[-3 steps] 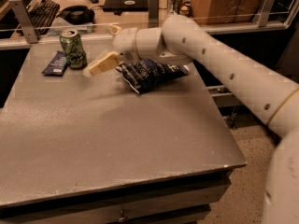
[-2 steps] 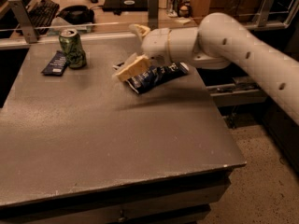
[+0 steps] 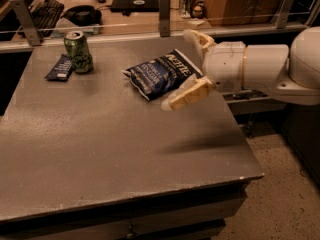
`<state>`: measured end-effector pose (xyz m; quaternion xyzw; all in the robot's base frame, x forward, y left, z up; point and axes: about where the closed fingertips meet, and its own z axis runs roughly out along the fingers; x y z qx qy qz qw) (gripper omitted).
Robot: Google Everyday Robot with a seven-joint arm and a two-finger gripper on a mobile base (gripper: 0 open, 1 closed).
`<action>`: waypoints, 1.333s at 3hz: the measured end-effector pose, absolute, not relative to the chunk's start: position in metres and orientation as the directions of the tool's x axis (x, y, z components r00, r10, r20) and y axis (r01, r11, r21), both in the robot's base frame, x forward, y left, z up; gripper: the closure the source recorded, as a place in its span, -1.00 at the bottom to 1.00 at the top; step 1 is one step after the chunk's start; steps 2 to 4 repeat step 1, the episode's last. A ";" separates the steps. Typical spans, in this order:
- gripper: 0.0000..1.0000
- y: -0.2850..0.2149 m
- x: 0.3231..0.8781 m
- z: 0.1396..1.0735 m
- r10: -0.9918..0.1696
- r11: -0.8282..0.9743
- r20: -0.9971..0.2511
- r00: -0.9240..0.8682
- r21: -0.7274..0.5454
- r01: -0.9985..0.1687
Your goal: Move green can near rxbar blueberry
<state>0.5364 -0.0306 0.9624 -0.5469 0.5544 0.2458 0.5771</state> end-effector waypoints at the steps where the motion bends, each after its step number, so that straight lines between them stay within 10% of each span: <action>1: -1.00 -0.074 0.528 0.961 -0.345 0.352 -0.908 0.240 -0.362 -0.863; 4: -1.00 -0.074 0.528 0.961 -0.345 0.352 -0.908 0.240 -0.362 -0.863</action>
Offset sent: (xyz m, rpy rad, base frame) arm 0.0000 0.0000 0.0000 0.0000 0.0000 0.0000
